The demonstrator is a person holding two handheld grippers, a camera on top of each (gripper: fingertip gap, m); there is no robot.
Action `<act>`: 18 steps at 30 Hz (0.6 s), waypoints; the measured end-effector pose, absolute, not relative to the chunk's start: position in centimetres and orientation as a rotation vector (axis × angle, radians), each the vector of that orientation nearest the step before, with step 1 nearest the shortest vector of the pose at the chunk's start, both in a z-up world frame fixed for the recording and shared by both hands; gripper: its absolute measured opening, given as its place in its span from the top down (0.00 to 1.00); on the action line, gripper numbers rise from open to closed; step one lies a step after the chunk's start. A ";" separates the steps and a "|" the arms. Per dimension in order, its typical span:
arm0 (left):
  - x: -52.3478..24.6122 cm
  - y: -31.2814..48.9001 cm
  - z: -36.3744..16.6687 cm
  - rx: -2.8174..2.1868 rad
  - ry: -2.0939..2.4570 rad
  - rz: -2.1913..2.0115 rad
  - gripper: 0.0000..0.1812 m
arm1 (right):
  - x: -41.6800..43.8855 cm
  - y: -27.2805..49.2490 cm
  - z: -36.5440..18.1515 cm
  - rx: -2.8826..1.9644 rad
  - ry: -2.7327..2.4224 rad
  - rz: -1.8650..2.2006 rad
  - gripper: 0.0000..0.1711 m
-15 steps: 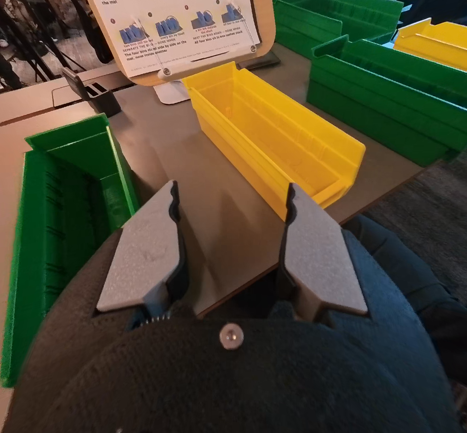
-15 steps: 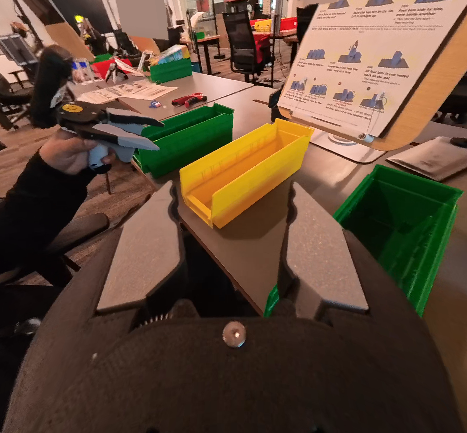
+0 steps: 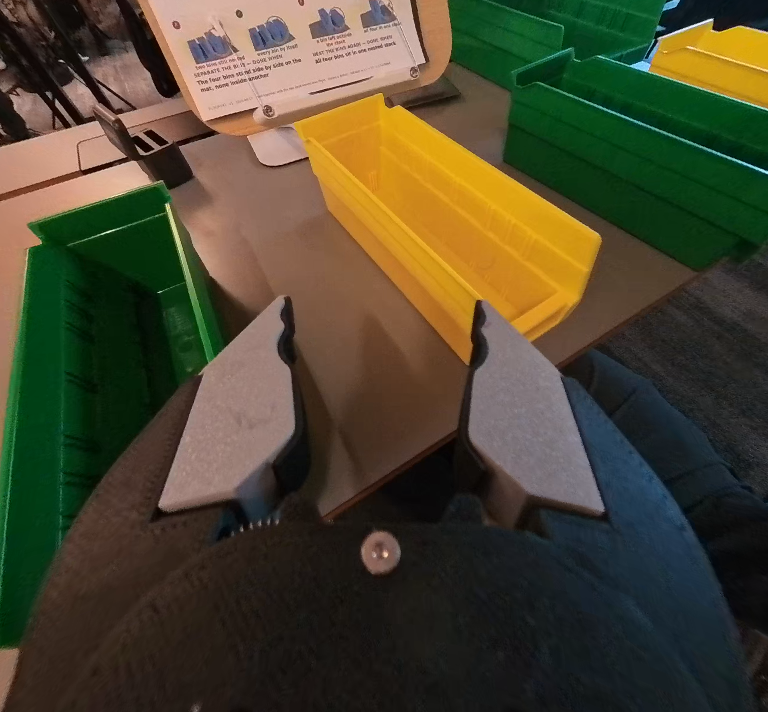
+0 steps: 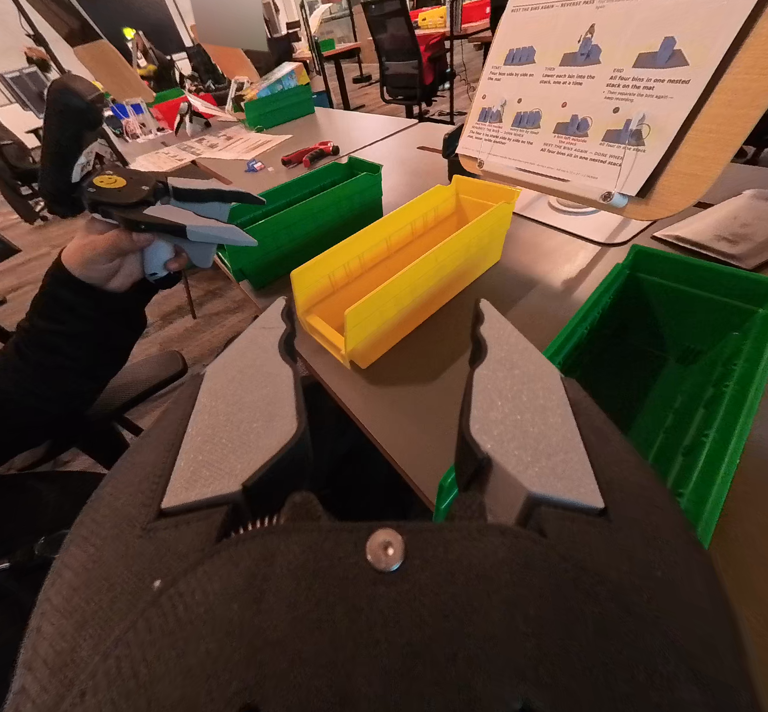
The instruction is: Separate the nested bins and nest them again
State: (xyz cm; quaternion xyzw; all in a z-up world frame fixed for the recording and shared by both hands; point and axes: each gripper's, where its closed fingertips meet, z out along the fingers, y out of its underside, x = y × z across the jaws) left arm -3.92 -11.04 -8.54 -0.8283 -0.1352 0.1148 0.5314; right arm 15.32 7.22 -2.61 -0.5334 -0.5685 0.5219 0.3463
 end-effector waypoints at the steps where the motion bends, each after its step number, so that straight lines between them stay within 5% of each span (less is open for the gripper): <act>1: -3.9 -11.0 -8.6 -1.978 -0.323 0.274 0.53 | 15.3 7.3 -2.6 -1.387 -1.474 1.358 0.52; 18: -5.4 -12.8 -7.1 -1.943 -0.359 0.322 0.53 | 15.4 8.4 -2.1 -1.447 -1.376 1.473 0.57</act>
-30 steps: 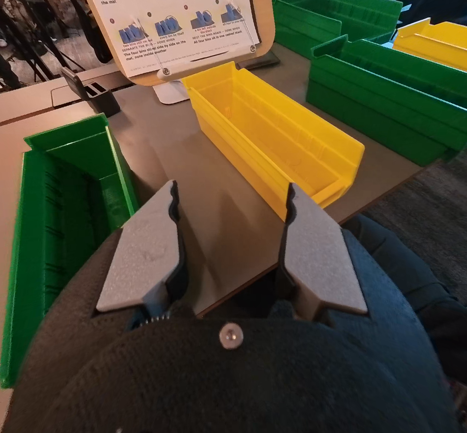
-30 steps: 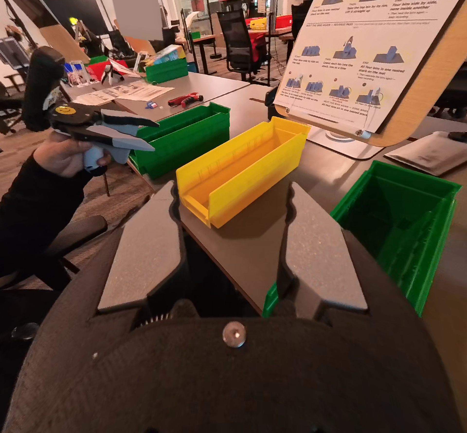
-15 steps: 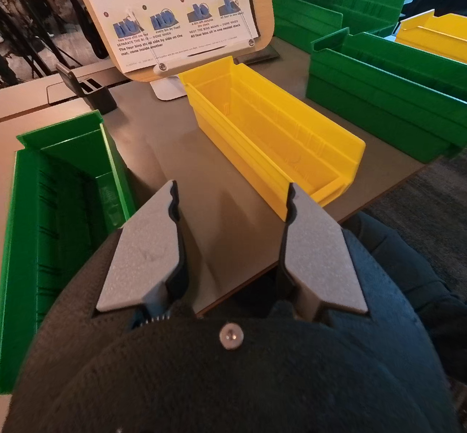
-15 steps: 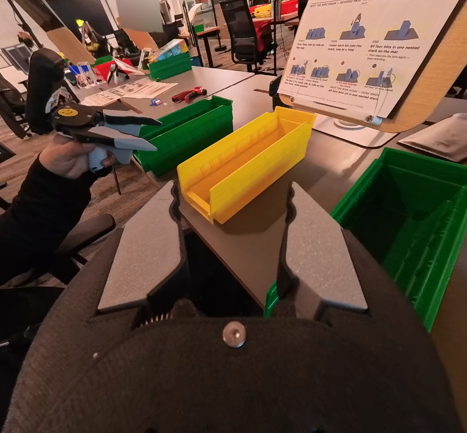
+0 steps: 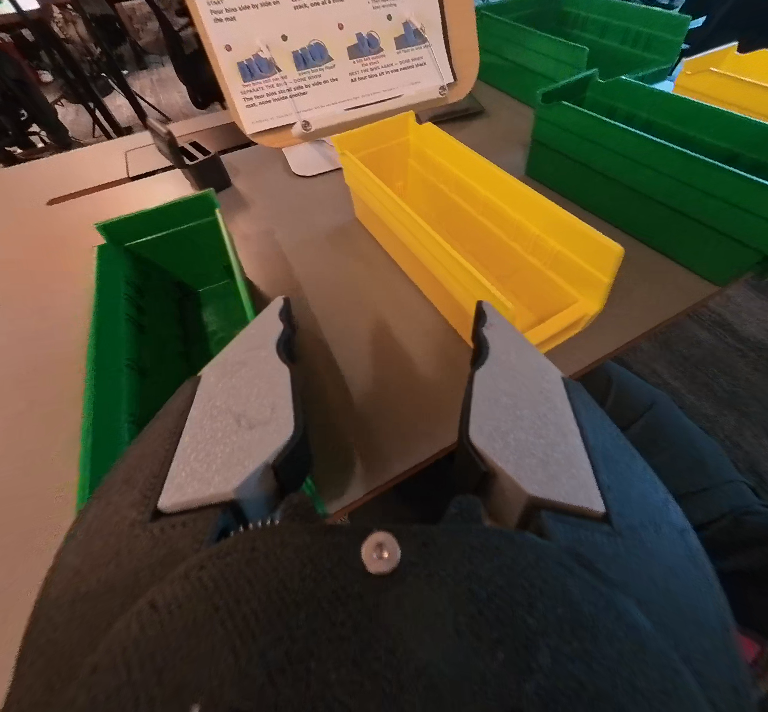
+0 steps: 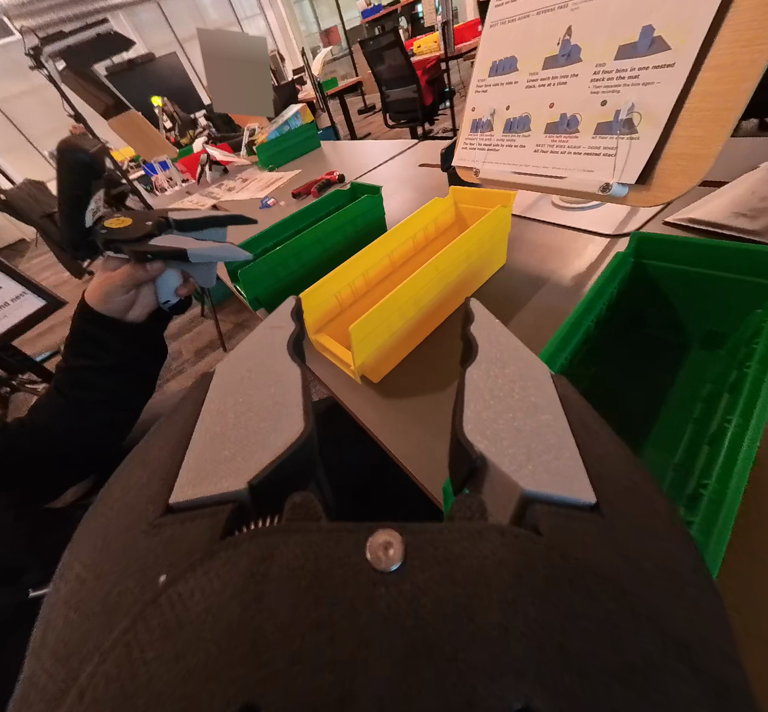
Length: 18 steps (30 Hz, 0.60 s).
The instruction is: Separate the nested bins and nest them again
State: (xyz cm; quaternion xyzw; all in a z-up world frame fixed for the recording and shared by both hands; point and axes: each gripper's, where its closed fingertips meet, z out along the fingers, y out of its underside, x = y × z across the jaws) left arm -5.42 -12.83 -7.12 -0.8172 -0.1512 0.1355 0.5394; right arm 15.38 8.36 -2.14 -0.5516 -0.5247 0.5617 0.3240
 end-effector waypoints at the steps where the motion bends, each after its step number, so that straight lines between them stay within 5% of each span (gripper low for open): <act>1: -5.7 -13.3 -6.9 -1.940 -0.363 0.333 0.52 | 15.4 8.5 -2.1 -1.453 -1.365 1.480 0.56; 10: -10.9 -18.3 -6.8 -1.966 -0.533 0.531 0.45 | 16.0 10.1 -2.0 -1.507 -1.291 1.434 0.49; 18: -13.1 -20.2 -12.5 -2.218 -0.631 0.594 0.46 | 17.0 11.4 -4.0 -1.571 -1.375 1.269 0.49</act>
